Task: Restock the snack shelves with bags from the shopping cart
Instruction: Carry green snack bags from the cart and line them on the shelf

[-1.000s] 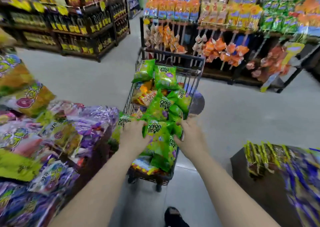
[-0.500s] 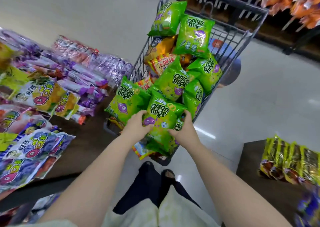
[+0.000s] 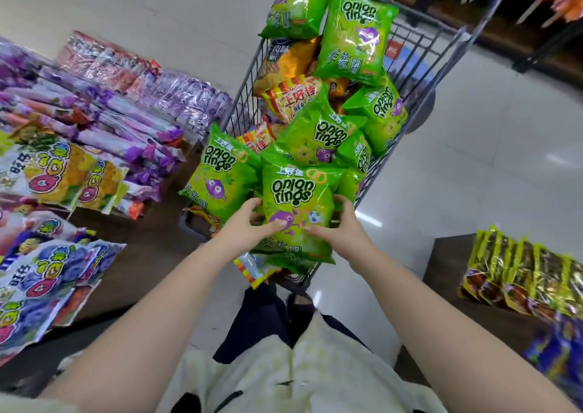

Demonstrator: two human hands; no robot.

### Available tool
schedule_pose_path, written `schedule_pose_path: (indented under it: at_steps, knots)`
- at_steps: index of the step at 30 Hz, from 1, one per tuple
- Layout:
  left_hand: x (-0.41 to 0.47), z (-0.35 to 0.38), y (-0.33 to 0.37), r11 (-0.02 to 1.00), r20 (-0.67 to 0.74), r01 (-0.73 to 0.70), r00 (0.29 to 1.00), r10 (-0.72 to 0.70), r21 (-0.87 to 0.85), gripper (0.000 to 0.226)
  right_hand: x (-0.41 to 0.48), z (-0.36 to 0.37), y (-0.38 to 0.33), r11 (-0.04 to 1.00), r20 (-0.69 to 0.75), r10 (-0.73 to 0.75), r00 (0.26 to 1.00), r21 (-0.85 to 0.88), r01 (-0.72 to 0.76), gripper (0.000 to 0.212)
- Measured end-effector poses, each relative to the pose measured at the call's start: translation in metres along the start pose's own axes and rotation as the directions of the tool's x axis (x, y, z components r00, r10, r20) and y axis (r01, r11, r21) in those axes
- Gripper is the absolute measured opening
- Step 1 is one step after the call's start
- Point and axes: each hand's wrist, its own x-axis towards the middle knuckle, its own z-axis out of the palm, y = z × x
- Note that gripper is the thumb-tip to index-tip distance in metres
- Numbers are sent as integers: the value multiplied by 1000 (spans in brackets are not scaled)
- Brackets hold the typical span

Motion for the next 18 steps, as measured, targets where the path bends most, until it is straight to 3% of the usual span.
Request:
schedule_pose_path:
  at_steps: [3,5,9,13,16,18]
  knots:
    - [-21,0,5,985,2,-23,1000,24,-173,103,-10,-15,-21,994,35,-105,994,46,103,84]
    - [-34,-1,14,954,-47,-67,997,55,-293,78,-16,-17,-39,982,57,-171,984,89,166,78]
    - [-64,-12,15,830,-215,-221,969,126,-512,104,-30,-2,-70,947,114,-316,942,97,306,75]
    - [-115,-15,-7,704,-444,-372,891,90,-605,85,-48,29,-87,922,256,-383,887,56,382,69]
    - [-164,-11,-34,626,-601,-454,798,-31,-634,76,-69,61,-88,909,478,-399,783,95,405,50]
    - [-202,-8,-54,581,-673,-504,732,-106,-639,79,-84,88,-83,901,648,-366,668,67,429,58]
